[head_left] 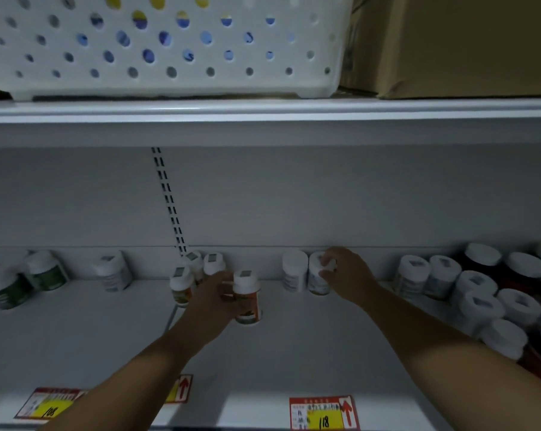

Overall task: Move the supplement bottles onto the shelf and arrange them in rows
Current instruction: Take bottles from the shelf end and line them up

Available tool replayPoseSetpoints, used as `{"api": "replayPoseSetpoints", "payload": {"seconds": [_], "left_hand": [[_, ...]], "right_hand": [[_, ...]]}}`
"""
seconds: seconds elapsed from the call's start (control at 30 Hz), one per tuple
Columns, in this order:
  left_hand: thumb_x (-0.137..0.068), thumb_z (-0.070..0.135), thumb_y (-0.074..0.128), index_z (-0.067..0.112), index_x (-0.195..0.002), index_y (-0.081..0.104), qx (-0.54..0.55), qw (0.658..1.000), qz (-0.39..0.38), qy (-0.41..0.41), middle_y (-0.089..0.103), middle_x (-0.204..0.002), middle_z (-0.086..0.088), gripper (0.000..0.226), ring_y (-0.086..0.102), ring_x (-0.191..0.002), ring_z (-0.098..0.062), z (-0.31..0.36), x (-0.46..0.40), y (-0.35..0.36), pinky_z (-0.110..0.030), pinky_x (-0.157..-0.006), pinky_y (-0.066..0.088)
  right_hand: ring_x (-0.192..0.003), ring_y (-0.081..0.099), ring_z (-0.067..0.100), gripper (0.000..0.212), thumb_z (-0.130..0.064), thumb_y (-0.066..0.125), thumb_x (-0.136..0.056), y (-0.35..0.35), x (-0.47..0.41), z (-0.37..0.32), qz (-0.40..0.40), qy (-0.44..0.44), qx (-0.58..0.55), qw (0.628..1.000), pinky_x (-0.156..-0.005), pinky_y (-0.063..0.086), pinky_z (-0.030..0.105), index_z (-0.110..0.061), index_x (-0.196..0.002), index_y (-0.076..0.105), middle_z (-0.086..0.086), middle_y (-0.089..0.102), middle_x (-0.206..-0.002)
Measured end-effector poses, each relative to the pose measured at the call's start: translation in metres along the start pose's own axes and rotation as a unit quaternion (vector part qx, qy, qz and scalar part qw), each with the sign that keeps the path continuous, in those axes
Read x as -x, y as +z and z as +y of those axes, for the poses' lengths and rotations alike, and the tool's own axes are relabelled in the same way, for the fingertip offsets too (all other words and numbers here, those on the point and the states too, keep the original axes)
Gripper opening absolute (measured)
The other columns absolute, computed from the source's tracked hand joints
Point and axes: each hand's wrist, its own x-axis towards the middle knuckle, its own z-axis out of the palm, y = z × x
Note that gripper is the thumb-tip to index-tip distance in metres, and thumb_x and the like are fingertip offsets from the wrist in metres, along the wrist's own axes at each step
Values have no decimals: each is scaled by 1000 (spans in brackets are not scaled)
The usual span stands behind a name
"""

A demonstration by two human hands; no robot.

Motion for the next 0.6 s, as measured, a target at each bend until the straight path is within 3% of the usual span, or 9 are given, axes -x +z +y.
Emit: {"api": "replayPoseSetpoints", "payload": {"seconds": [0.1,0.17,0.23,0.3,0.4,0.5,0.6], "left_hand": [[-41,30,83,25,-78,58,-9,1000,15,-2,70,-71,5,45,65,-83,-23,-3,-3,-2,-47,-83,55],[-56,16,86,25,-82,55,-30,999,21,5,67,-83,3,42,64,-86,-22,-2,-3,-3,-34,-77,54],[-59,19,85,27,-84,53,-60,998,26,17,67,-89,0,41,64,-88,-20,1,-4,-6,-31,-77,51],[-58,24,84,25,-85,54,-85,995,27,31,66,-87,0,40,62,-82,-15,9,-5,-11,-29,-75,49],[-65,8,82,22,-94,51,-90,993,34,74,61,-81,9,45,58,-74,-6,16,-4,-19,-13,-61,45],[-65,5,81,20,-93,53,-94,987,35,122,61,-82,4,42,59,-69,0,16,-1,-32,-12,-59,49],[-66,31,73,19,-98,58,-198,966,51,160,59,-89,3,37,59,-77,-8,6,-4,-51,-26,-71,49]], "right_hand": [[-107,58,29,23,-11,69,-75,0,3,4,7,-3,1,1000,-82,38,27,-8,-98,64,13,63,-115],[-108,60,28,19,-14,69,-77,-3,11,-3,82,-31,12,996,-89,42,29,-9,-95,66,13,63,-118],[-89,67,27,15,-19,65,-77,-3,24,-26,171,-90,2,981,-78,42,25,-10,-88,67,11,70,-100],[-73,64,15,21,-29,64,-75,5,43,-59,103,-119,-50,986,-68,41,18,-15,-90,68,4,71,-85],[-81,62,8,42,-40,73,-73,29,63,-102,-81,-113,-123,983,-74,51,22,-22,-110,63,-5,67,-100],[-82,64,11,42,-46,74,-70,51,56,-129,-76,-95,-121,985,-69,50,24,-20,-101,61,-6,67,-93],[-83,67,17,45,-46,74,-69,71,44,-147,-44,-61,-103,992,-68,51,30,-14,-97,59,0,71,-92]]}}
